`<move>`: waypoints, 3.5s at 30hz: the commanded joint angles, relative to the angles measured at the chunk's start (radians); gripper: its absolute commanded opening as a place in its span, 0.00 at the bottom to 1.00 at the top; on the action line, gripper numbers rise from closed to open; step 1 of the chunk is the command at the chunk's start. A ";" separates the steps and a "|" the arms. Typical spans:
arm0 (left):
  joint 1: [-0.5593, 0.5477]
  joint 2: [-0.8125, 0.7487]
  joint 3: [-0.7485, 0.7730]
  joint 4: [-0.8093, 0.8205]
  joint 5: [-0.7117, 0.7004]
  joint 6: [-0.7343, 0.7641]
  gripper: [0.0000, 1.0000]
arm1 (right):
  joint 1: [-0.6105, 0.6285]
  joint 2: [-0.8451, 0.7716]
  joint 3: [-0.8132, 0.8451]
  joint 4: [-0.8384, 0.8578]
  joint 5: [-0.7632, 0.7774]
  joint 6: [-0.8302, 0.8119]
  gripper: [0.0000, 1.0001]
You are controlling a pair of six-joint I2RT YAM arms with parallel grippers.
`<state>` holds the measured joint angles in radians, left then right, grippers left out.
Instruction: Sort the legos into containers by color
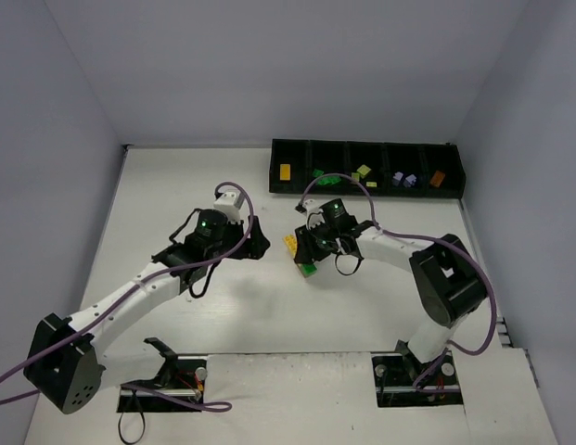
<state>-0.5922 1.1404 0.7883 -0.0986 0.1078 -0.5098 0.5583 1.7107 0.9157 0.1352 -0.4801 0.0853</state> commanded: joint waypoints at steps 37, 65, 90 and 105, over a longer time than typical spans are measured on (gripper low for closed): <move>0.011 0.254 0.178 0.280 0.136 -0.317 0.53 | 0.018 -0.232 0.041 0.162 -0.216 -0.073 0.06; 0.003 0.248 0.150 0.315 0.161 -0.354 0.01 | 0.018 -0.286 0.023 0.190 -0.169 -0.038 0.43; 0.006 0.186 0.164 0.238 0.070 -0.263 0.00 | 0.025 -0.250 0.058 0.090 -0.157 -0.021 0.68; 0.005 0.183 0.161 0.232 0.056 -0.268 0.00 | 0.045 -0.192 0.092 0.093 -0.169 -0.025 0.57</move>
<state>-0.5888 1.3682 0.9104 0.0944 0.1772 -0.7853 0.5884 1.5166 0.9581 0.1875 -0.6155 0.0589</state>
